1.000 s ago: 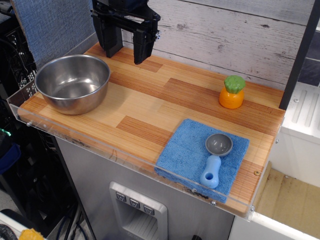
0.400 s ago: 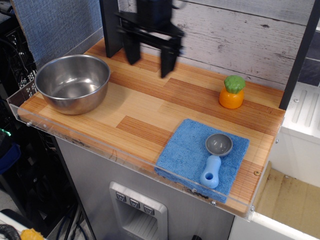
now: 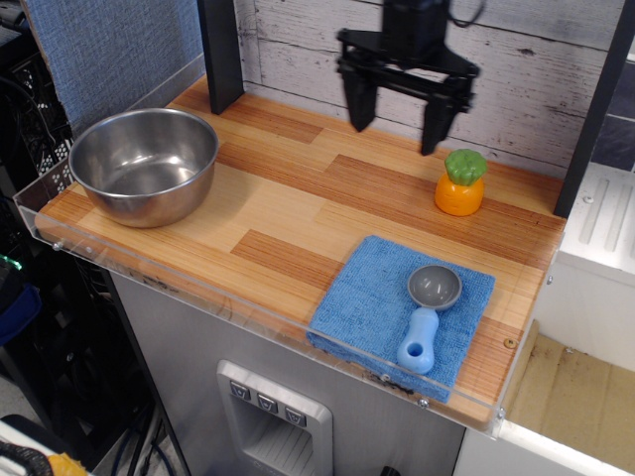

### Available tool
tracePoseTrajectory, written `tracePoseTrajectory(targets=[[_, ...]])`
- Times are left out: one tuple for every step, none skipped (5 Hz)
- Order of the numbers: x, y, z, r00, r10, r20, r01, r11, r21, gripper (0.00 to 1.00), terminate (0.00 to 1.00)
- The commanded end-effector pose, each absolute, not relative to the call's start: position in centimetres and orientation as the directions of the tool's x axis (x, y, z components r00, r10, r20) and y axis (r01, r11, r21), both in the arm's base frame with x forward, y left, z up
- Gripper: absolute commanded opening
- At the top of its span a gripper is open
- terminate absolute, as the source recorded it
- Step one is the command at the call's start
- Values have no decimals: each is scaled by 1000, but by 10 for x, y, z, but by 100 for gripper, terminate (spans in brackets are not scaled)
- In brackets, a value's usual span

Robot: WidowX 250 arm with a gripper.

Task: Move pineapple into pot.

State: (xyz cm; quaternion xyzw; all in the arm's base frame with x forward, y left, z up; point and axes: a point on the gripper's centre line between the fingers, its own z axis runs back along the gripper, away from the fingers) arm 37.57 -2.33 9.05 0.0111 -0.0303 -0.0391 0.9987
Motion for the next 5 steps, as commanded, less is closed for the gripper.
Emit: tracePoseTrajectory(targets=[[405, -43, 102, 990, -58, 128, 54, 998, 33, 100, 0], [412, -49, 95, 992, -64, 113, 62, 998, 24, 100, 0], [418, -56, 88, 993, -71, 99, 70, 997, 18, 100, 0], [420, -61, 76, 994, -82, 73, 82, 997, 2, 100, 0], [422, -58, 62, 996, -75, 53, 76, 997, -28, 100, 0]])
